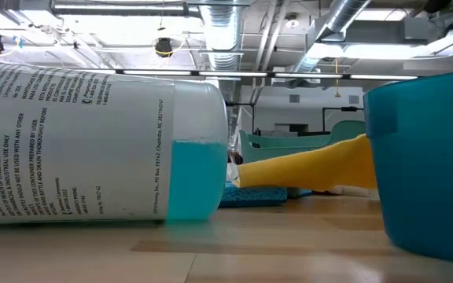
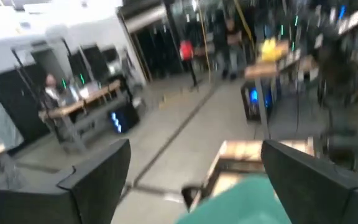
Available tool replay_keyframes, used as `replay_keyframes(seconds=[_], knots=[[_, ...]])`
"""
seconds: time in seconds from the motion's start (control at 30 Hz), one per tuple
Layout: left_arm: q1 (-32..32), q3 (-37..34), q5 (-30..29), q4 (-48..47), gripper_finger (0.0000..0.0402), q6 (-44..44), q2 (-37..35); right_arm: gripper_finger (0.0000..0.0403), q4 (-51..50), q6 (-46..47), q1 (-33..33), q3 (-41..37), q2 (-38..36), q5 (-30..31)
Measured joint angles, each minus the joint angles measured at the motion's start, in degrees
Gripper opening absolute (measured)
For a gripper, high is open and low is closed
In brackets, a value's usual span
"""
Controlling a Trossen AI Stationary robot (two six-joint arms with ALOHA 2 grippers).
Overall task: Pick & Place Kitchen Items
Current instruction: Put the white towel into the big green bin
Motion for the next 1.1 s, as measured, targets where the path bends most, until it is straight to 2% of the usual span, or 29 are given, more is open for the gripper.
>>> replay_keyframes(seconds=[0.33, 0.43, 0.63, 0.87, 1.1], knots=[[0.91, -0.08, -0.03, -21.24, 0.0370, -3.69, 11.22, 0.0000, 0.08, 0.23, 0.00, 0.00, 0.00, 0.02], [2.00, -0.10, -1.97, -26.02, 0.0370, -5.34, 15.43, 0.0000, 0.07, 0.66, 0.00, 0.00, 0.00, 0.02], [5.16, -0.12, -2.68, -28.44, 0.0370, -10.99, 22.49, 0.0000, 0.07, 1.05, 0.04, 0.00, -0.02, -0.03], [9.68, -0.10, -2.73, -33.04, 0.0370, -18.50, 27.47, 0.0000, -0.09, 1.05, 0.04, 0.02, -0.02, -0.23], [12.89, -0.10, -1.80, -38.68, 0.0370, -20.18, 30.53, 0.0000, -0.08, 1.05, 0.04, 0.02, -0.02, -0.24]])
